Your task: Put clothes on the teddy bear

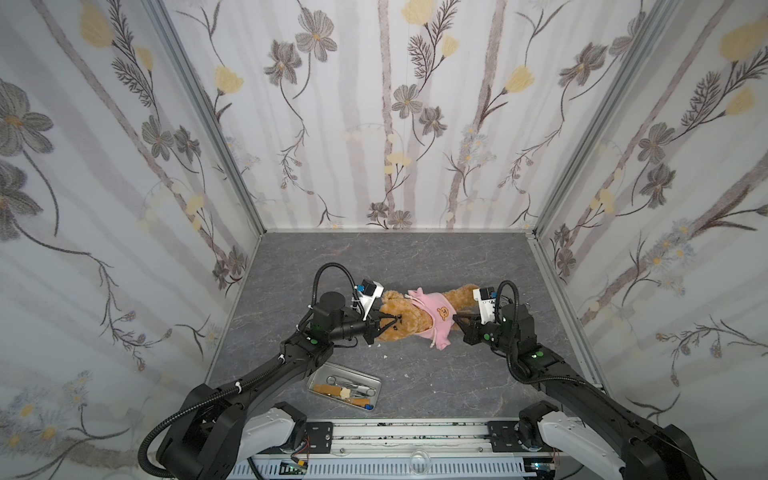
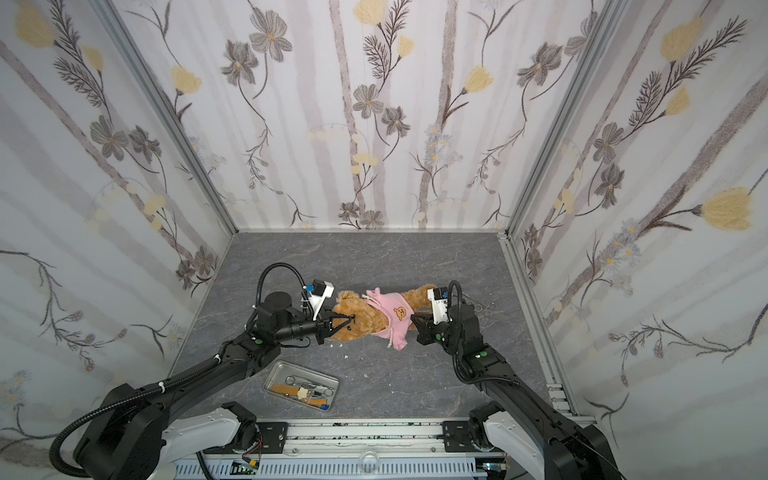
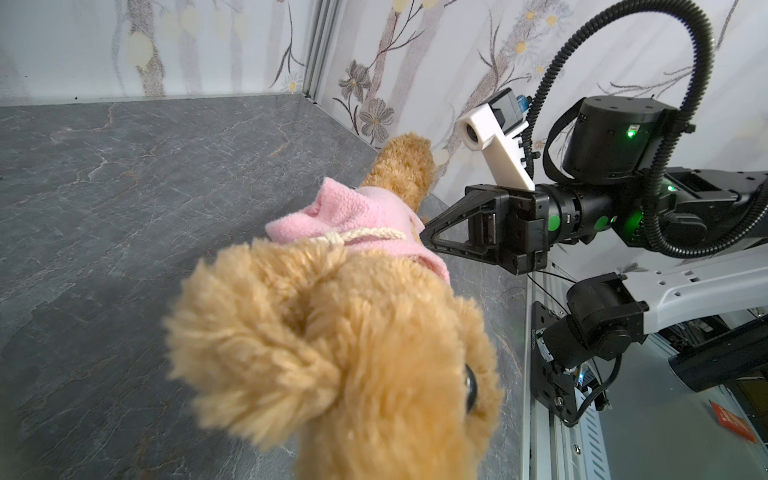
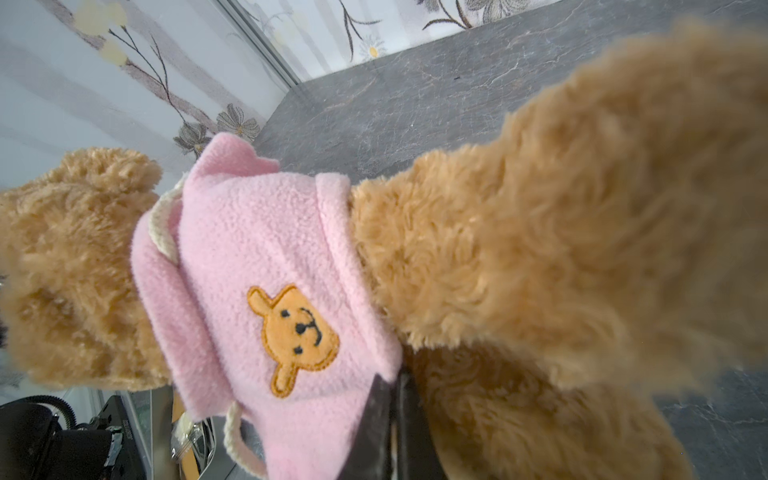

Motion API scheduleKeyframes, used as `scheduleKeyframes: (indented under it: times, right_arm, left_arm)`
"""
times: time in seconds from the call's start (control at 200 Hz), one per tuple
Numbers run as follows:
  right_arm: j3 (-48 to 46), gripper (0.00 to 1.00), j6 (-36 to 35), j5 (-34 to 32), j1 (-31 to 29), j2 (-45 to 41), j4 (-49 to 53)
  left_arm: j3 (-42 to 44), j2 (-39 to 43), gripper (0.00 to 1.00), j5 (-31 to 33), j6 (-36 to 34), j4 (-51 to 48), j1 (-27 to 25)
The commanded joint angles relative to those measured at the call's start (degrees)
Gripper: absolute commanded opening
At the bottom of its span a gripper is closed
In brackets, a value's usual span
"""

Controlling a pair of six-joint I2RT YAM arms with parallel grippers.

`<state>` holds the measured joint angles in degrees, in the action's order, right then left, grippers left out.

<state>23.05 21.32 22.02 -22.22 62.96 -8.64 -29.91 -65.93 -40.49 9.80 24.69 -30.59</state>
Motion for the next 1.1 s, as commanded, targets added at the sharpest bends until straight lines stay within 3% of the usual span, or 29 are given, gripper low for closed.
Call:
scheduleKeyframes:
  times: [0.0, 0.07, 0.215, 0.45, 0.515, 0.615, 0.804, 1.094]
  right_arm:
    - [0.9, 0.24, -4.9, 6.5, 0.6, -1.2, 1.6]
    - [1.2, 0.34, -6.1, 10.9, 0.7, -4.7, 1.4]
    - [0.6, 0.41, -1.4, 8.6, 1.1, -11.2, -2.4]
    - [6.2, 0.45, 2.1, 7.3, 1.4, -7.7, -1.0]
    - [7.2, 0.44, 3.1, 7.9, 2.9, -6.5, 0.4]
    - [6.8, 0.42, 6.1, 14.5, 6.3, -4.4, -0.5]
    - [6.8, 0.39, 9.6, 25.1, 6.4, 0.8, -2.7]
    - [3.8, 0.40, 13.0, 27.1, 6.4, 5.1, -10.8]
  left_arm:
    - [-0.5, 1.2, 0.00, 1.1, -4.8, 0.1, -0.2]
    - [-0.5, 2.6, 0.00, 2.5, -8.4, 0.0, -0.5]
    - [-0.1, 4.8, 0.00, 10.5, -19.2, 0.0, -2.8]
    - [1.9, 6.7, 0.00, 15.5, -38.0, 0.7, -8.6]
    - [2.3, 7.3, 0.00, 15.9, -39.9, 1.6, -8.8]
    - [3.4, 8.7, 0.00, 16.2, -43.4, 3.1, -9.6]
    - [4.0, 9.3, 0.00, 17.5, -45.8, 3.5, -10.5]
    - [4.5, 9.7, 0.00, 17.7, -46.2, 3.7, -11.9]
